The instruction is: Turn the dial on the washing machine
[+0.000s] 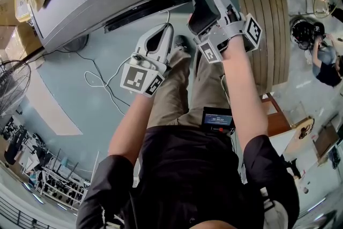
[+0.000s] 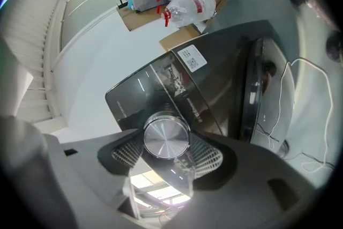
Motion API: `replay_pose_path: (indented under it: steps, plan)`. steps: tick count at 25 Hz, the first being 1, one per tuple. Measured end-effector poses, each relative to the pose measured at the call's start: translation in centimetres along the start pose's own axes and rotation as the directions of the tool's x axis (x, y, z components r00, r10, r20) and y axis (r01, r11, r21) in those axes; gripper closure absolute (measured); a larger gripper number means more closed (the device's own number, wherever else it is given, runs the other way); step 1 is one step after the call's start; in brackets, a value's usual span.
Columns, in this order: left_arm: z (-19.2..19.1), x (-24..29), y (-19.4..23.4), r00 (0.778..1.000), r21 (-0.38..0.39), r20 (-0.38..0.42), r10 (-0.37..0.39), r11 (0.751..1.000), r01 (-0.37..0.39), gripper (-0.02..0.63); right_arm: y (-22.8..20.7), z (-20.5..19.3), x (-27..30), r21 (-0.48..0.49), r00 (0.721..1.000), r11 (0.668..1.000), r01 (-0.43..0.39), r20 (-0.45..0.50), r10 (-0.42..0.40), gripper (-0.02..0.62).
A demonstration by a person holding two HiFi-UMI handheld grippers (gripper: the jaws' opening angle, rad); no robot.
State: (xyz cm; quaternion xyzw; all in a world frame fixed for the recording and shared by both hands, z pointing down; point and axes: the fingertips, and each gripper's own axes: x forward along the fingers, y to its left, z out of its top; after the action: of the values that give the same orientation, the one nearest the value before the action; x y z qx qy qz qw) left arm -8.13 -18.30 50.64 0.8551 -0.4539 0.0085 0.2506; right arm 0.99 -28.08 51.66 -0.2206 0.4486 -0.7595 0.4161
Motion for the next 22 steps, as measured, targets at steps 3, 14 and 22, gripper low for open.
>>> replay_pose_path:
  steps: [3,14,22]
  plan:
    - [0.0,0.1,-0.1,1.000,0.000,0.000,-0.002,1.000,0.002,0.612,0.1,-0.1,0.1,-0.029,1.000,1.000,0.001,-0.014,-0.001,0.322]
    - [-0.4,0.4,-0.3,1.000,-0.006,-0.010,-0.001,1.000,0.001,0.612,0.6,-1.0,-0.8,-0.217,0.998,0.976,0.012,-0.062,-0.026,0.322]
    - [0.1,0.2,0.4,1.000,-0.009,0.010,0.018,1.000,-0.018,0.612,2.9,-2.1,-3.6,-0.624,0.988,0.782,0.012,-0.113,-0.105,0.322]
